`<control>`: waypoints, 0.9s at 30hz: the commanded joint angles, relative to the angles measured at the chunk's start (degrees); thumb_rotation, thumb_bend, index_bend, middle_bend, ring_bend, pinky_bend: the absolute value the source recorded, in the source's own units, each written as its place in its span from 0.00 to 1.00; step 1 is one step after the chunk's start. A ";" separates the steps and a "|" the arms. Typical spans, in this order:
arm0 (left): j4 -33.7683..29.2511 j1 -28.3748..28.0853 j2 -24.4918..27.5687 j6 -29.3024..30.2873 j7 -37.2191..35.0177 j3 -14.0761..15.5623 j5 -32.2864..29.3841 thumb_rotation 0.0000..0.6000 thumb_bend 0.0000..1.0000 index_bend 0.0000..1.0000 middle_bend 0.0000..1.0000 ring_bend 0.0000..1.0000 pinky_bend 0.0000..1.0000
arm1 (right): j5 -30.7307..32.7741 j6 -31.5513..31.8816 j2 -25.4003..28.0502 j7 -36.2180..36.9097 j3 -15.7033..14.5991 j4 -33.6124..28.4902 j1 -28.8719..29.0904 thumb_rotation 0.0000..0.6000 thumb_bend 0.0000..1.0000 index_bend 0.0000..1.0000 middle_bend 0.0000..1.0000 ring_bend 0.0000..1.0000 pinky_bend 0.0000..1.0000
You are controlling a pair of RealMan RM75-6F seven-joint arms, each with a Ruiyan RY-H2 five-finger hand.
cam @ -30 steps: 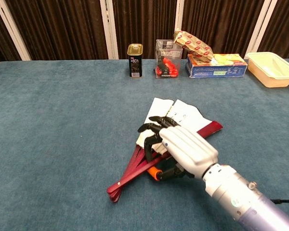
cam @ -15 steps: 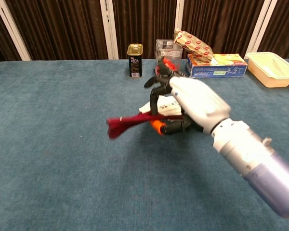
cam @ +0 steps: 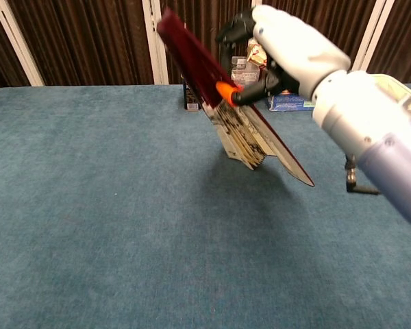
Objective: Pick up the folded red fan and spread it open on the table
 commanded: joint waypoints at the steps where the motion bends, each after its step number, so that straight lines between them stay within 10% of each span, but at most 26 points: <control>1: -0.24 0.02 0.14 -0.03 -0.39 -0.10 -0.24 1.00 0.00 0.00 0.00 0.00 0.00 | 1.69 -0.96 0.95 -2.26 1.57 -1.87 1.11 1.00 0.47 0.74 0.25 0.01 0.00; 27: -8.28 -23.63 0.49 -22.39 10.27 -15.37 -10.00 1.00 0.14 0.15 0.00 0.00 0.00 | 7.50 -5.40 1.91 -6.21 5.60 -3.18 9.30 1.00 0.47 0.76 0.27 0.03 0.00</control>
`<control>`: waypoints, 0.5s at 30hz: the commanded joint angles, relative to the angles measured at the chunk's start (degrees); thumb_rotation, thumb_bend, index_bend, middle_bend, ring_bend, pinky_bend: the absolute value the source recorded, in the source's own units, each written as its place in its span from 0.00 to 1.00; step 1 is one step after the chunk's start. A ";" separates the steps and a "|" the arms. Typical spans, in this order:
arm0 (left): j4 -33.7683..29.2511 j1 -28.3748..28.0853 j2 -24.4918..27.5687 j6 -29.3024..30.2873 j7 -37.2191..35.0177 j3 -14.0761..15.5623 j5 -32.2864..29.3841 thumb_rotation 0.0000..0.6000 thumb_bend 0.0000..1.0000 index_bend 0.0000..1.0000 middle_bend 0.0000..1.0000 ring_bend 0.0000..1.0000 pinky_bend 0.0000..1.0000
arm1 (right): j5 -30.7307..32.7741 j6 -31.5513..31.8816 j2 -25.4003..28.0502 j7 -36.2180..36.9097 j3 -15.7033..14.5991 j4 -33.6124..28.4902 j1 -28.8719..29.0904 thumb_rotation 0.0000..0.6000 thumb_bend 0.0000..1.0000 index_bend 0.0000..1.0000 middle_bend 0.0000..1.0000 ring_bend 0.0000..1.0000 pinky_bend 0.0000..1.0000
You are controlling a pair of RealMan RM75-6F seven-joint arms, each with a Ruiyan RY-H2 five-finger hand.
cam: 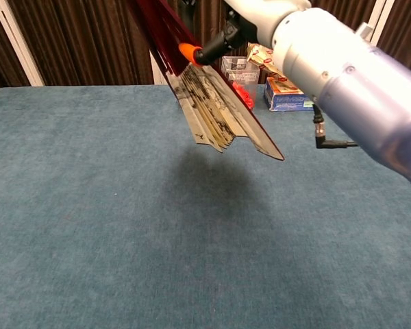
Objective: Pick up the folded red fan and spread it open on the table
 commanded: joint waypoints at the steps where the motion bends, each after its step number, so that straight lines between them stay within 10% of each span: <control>1: 0.69 -4.56 -1.20 -4.48 2.37 -2.35 -2.61 1.00 0.14 0.15 0.00 0.00 0.00 | 0.80 -0.13 0.15 -0.31 0.36 -0.11 0.67 1.00 0.47 0.76 0.27 0.03 0.00; 15: 4.82 -17.19 -8.34 -15.16 8.00 -3.84 -6.14 1.00 0.29 0.24 0.04 0.00 0.00 | 4.68 0.82 2.72 -1.59 0.85 -4.47 1.81 1.00 0.47 0.77 0.27 0.03 0.00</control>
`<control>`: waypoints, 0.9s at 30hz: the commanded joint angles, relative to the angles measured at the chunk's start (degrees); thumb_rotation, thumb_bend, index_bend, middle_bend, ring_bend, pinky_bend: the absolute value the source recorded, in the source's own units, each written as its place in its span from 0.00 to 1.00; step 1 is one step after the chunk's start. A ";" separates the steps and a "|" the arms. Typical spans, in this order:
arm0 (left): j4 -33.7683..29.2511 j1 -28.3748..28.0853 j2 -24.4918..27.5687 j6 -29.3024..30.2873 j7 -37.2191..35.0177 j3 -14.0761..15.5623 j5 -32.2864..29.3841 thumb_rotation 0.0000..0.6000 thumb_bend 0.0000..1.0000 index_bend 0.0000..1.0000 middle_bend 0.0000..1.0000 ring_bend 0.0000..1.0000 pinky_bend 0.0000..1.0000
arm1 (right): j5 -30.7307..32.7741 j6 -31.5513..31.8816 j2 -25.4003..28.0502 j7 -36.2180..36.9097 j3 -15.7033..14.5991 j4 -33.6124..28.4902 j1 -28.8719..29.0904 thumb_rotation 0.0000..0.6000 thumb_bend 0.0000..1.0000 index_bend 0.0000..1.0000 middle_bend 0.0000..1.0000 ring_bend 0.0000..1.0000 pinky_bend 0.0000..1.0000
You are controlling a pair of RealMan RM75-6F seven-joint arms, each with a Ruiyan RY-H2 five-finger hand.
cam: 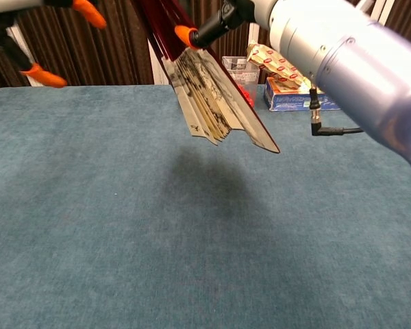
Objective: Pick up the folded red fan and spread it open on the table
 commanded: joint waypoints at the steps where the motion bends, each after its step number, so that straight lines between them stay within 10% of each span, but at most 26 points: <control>1: 0.98 -2.37 -2.29 -1.53 2.05 -0.48 -2.24 1.00 0.30 0.24 0.04 0.00 0.00 | 0.46 0.25 0.70 -0.26 -0.22 -1.05 0.27 1.00 0.47 0.77 0.27 0.03 0.00; 27: 2.36 -10.64 -10.00 -3.84 9.42 0.11 -15.50 1.00 0.41 0.32 0.06 0.00 0.00 | 1.63 -0.59 4.53 3.48 -2.15 -6.13 2.46 1.00 0.47 0.78 0.29 0.03 0.00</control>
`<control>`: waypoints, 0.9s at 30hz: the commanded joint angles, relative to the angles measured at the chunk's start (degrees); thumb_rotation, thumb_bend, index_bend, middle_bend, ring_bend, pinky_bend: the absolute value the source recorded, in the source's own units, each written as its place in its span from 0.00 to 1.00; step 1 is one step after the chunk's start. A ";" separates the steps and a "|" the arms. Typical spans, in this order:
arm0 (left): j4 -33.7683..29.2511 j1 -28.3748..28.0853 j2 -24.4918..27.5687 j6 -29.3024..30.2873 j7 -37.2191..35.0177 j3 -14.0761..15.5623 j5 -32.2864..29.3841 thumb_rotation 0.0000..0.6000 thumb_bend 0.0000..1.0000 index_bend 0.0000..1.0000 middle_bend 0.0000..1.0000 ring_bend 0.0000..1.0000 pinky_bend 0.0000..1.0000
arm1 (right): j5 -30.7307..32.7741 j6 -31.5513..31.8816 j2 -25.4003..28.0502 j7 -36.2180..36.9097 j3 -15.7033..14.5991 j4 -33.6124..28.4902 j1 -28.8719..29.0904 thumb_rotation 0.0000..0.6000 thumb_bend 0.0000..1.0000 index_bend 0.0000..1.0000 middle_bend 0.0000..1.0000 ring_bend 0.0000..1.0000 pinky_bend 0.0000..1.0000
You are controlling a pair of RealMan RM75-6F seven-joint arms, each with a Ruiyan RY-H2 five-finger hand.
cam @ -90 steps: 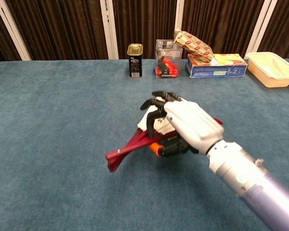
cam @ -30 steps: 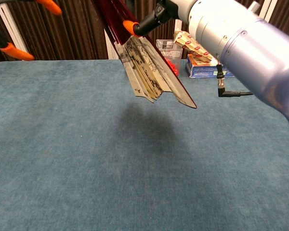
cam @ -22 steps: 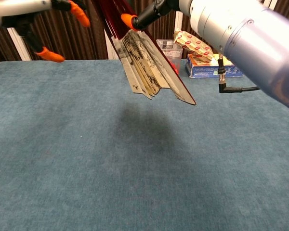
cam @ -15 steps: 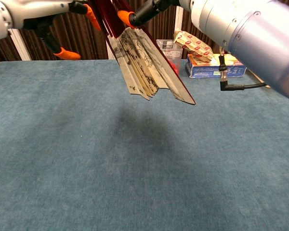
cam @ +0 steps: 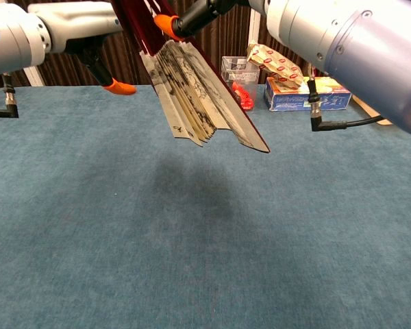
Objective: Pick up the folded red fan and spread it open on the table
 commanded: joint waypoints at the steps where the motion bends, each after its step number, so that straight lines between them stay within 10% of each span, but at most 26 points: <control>1: 0.55 -0.52 -0.75 -0.03 0.37 0.60 -0.73 1.00 0.41 0.33 0.06 0.00 0.00 | 0.04 0.04 0.06 0.41 0.01 0.10 0.33 1.00 0.47 0.78 0.29 0.03 0.00; 27: 3.22 -0.73 -4.28 4.93 -1.16 3.01 -0.28 1.00 0.54 0.69 0.14 0.00 0.00 | 1.14 1.67 1.33 0.37 -0.77 -2.10 1.85 1.00 0.47 0.79 0.29 0.03 0.00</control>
